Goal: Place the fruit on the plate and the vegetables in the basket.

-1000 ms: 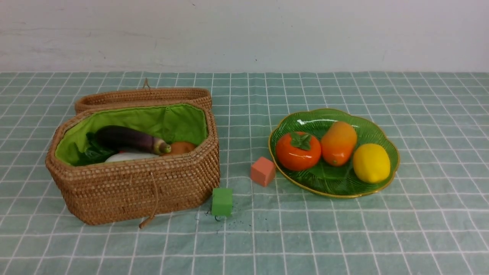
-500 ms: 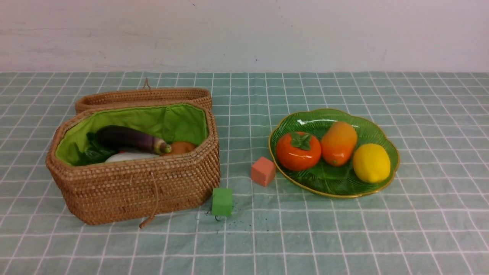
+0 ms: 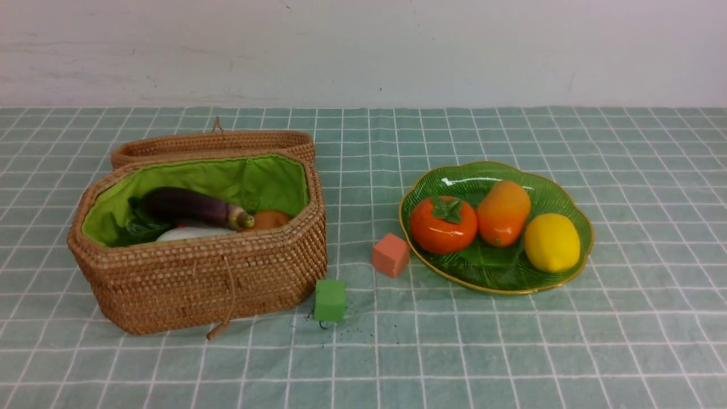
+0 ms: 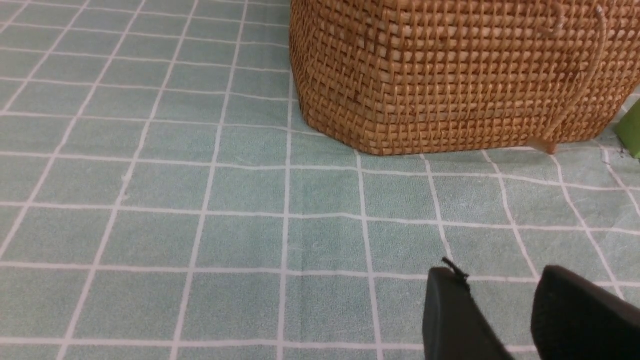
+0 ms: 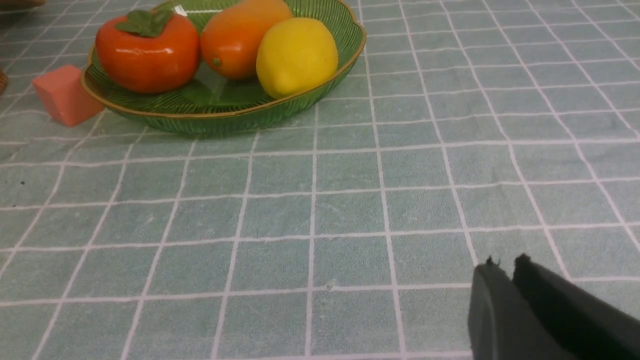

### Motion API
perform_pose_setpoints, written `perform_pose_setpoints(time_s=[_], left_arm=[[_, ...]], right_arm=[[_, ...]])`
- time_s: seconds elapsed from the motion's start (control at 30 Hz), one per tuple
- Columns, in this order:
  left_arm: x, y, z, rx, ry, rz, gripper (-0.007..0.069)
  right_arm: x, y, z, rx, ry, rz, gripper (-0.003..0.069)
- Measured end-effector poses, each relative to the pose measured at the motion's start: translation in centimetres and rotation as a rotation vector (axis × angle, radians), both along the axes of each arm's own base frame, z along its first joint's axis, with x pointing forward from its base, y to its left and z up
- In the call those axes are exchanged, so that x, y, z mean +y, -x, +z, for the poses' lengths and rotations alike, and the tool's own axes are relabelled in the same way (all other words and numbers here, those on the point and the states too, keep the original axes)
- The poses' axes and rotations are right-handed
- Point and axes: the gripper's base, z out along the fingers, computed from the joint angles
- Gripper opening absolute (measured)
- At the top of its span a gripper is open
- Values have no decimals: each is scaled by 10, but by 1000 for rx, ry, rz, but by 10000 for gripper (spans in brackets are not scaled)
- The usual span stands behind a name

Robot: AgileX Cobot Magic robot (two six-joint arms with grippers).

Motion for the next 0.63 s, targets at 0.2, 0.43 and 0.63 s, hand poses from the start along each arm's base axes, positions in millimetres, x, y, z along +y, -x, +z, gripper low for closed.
perform_pose_setpoints(time_s=[0.2, 0.43, 0.63], left_arm=[[0, 0, 0, 0, 0, 0, 239], [0, 0, 0, 0, 0, 0, 239], [0, 0, 0, 0, 0, 0, 239]], right_arm=[[0, 0, 0, 0, 0, 0, 69], [0, 0, 0, 0, 0, 0, 78], [0, 0, 0, 0, 0, 0, 87]])
